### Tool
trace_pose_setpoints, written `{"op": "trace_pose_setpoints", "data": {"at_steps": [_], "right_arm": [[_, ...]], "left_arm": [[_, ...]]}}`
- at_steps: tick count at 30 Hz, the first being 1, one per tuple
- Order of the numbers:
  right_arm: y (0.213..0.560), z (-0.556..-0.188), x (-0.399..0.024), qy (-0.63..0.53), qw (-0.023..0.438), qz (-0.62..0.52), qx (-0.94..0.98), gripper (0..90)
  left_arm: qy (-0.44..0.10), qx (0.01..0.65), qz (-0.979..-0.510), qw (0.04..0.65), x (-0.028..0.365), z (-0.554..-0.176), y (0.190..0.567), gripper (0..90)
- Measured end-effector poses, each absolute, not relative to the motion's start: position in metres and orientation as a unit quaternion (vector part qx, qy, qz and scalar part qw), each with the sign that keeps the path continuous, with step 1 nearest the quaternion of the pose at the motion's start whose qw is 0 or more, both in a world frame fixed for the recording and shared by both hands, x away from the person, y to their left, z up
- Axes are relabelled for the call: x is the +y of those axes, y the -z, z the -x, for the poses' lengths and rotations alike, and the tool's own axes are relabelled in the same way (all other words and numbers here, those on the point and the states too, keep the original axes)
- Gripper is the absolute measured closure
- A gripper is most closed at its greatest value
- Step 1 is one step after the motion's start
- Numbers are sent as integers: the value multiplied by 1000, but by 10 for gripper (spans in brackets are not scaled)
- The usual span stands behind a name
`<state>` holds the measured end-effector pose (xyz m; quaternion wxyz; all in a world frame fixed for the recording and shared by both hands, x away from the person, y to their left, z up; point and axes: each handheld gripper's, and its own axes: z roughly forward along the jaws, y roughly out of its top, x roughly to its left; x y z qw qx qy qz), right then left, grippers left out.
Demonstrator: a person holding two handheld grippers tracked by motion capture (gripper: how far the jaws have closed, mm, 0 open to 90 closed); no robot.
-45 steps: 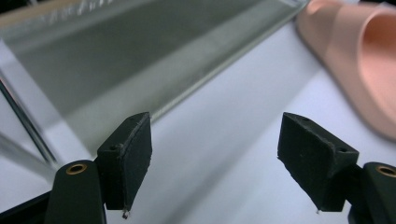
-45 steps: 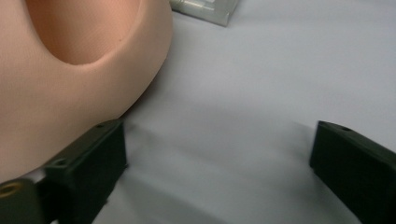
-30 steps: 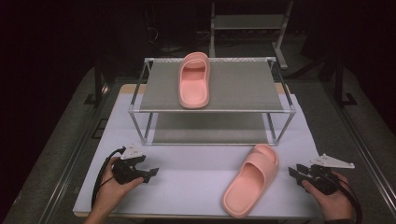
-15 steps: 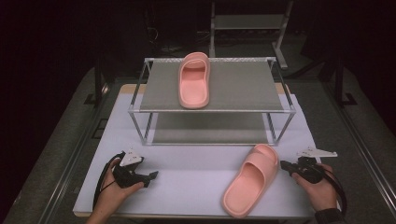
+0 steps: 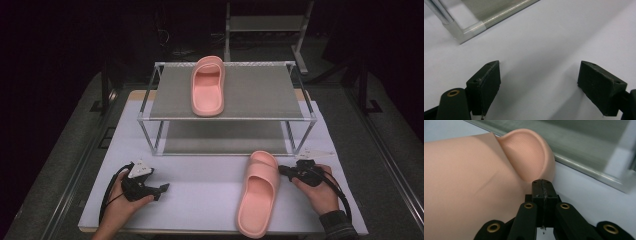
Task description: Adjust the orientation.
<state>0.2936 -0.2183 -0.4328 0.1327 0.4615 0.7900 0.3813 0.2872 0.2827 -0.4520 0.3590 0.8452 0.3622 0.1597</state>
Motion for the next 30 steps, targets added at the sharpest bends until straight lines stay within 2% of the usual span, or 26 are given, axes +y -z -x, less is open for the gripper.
{"op": "trace_pose_setpoints", "data": {"at_steps": [17,22,30], "right_arm": [[433,-312,-165,-395,114,-420,809,900],[427,-303,-177,-416,118,-428,793,801],[423,-268,-198,-454,105,-430,773,665]], "left_arm": [[-159,363,-845,359,283,-287,452,173],[-159,363,-845,360,283,-287,452,173],[-158,363,-845,360,283,-287,452,173]]}}
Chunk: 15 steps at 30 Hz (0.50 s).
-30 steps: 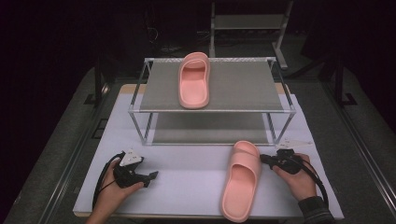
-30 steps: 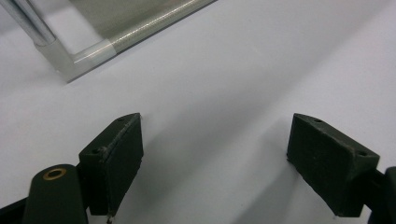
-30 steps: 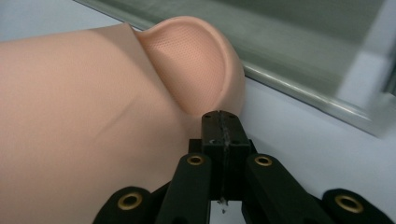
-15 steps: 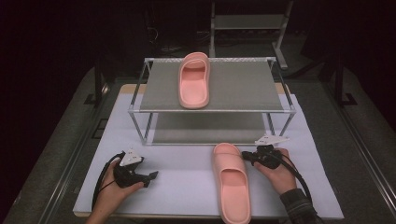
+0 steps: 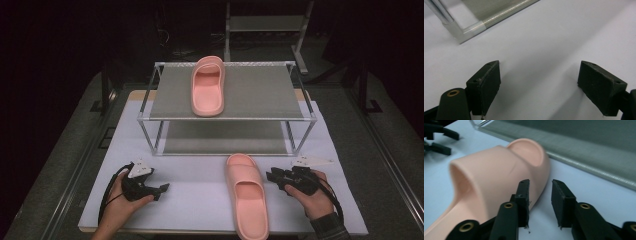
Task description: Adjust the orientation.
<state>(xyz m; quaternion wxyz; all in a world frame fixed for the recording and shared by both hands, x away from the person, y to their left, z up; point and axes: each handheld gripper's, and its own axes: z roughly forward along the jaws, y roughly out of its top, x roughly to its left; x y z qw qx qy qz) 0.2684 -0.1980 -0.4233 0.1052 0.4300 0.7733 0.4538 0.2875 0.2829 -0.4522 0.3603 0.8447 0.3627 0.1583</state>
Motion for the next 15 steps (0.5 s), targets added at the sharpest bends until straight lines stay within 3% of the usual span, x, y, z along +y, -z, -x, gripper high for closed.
{"op": "trace_pose_setpoints", "data": {"at_steps": [15], "right_arm": [[424,-233,-188,-474,81,-405,777,583]], "left_arm": [[-159,363,-845,360,283,-287,452,173]]}}
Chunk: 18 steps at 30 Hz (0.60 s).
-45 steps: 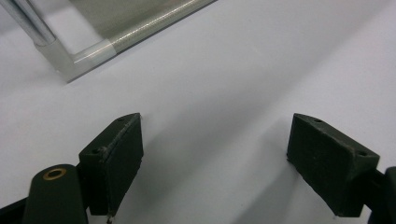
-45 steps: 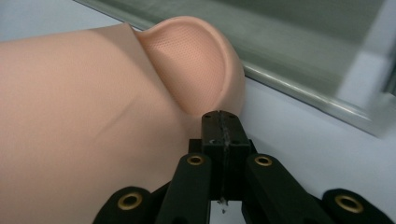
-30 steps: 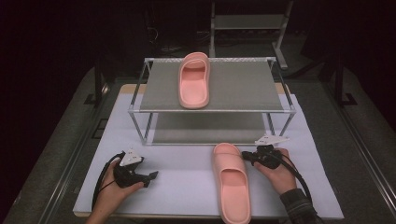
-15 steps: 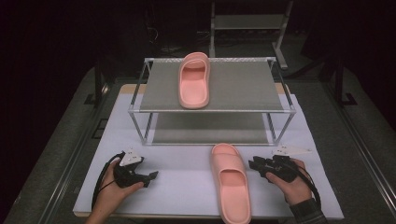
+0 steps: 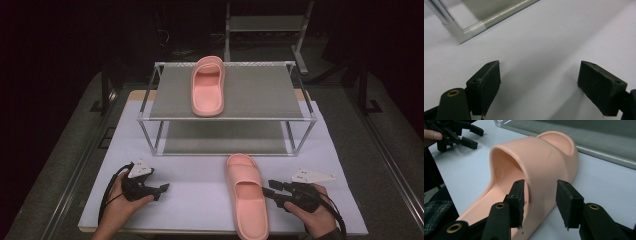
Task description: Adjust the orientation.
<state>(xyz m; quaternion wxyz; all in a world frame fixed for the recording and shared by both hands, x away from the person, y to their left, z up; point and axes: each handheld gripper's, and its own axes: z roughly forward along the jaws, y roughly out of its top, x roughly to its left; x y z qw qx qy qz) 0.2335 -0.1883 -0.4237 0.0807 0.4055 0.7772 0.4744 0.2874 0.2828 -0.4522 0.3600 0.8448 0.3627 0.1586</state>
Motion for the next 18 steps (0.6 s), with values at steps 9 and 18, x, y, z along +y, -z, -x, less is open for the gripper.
{"op": "trace_pose_setpoints", "data": {"at_steps": [9,18], "right_arm": [[427,-244,-171,-465,85,-393,789,642],[424,-245,-177,-461,98,-396,788,739]], "left_arm": [[-158,363,-845,360,283,-287,452,173],[-158,363,-845,360,283,-288,452,173]]}}
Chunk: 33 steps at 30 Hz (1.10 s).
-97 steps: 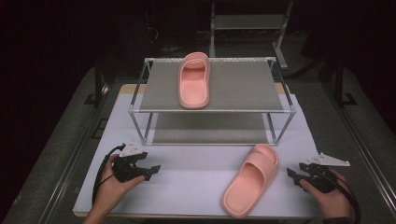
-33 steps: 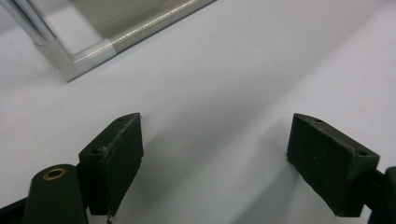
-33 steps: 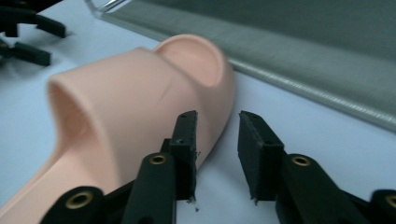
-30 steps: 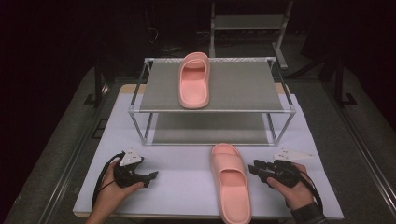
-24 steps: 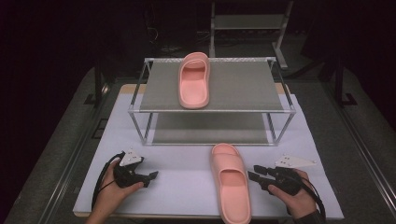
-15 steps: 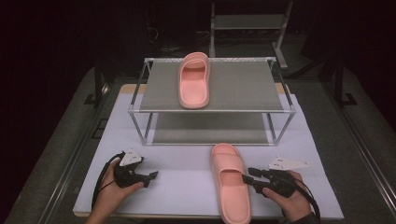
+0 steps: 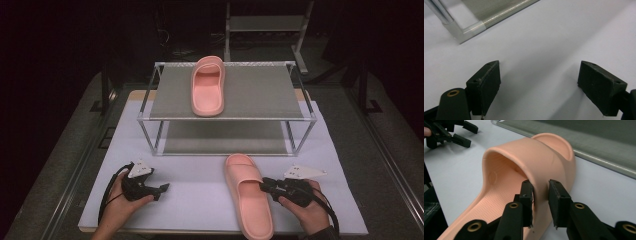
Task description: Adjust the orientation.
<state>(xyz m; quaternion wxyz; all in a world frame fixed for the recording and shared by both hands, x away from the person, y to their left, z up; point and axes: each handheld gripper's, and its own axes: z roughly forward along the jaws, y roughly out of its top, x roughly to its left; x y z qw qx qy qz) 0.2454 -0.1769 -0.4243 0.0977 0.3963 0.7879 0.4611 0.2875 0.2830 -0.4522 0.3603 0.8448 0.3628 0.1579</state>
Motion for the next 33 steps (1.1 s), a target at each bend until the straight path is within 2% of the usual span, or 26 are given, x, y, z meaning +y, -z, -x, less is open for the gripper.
{"op": "trace_pose_setpoints", "data": {"at_steps": [9,21,33], "right_arm": [[420,-247,-187,-465,119,-402,780,805],[409,-248,-199,-480,132,-402,768,829],[371,-251,-214,-520,135,-385,751,831]], "left_arm": [[-158,363,-845,360,283,-288,452,173],[-158,363,-845,360,283,-288,452,173],[-157,363,-845,359,283,-288,452,173]]}}
